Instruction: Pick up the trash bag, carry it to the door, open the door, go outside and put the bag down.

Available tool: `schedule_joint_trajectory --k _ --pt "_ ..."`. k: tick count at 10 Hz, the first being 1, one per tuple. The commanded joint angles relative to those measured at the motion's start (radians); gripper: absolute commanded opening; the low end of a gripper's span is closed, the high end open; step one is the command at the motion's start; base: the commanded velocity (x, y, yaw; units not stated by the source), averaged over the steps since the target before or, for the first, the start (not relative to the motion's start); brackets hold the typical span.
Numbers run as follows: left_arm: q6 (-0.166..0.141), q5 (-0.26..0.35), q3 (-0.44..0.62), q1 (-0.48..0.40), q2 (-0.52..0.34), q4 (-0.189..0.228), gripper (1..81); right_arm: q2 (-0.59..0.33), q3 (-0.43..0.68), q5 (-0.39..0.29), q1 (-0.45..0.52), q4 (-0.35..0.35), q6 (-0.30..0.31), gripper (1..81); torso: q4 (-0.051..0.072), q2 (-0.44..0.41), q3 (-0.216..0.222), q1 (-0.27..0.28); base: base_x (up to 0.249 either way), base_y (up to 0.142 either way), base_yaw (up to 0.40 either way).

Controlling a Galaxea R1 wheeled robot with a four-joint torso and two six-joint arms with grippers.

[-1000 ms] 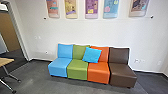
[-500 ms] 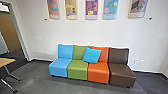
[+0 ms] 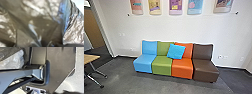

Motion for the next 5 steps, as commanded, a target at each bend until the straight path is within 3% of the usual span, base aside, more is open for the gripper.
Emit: schedule_joint_trajectory --k 1,3,5 --pt "0.011 0.090 0.000 -0.045 -0.007 -0.002 1.0 -0.003 0.004 -0.066 0.045 -0.005 -0.004 81.1 0.000 -0.002 0.000 0.002 0.000 0.000 0.000" --pt "0.011 0.090 0.000 -0.050 -0.005 -0.004 1.0 -0.002 0.004 -0.066 0.046 -0.006 -0.004 81.1 0.000 0.016 0.083 -0.009 0.000 0.000 0.000" --pt "0.011 0.089 0.000 -0.054 -0.004 -0.004 1.0 -0.002 0.004 -0.066 0.045 -0.009 -0.004 81.1 0.000 0.020 0.128 -0.012 0.000 0.000 0.000"
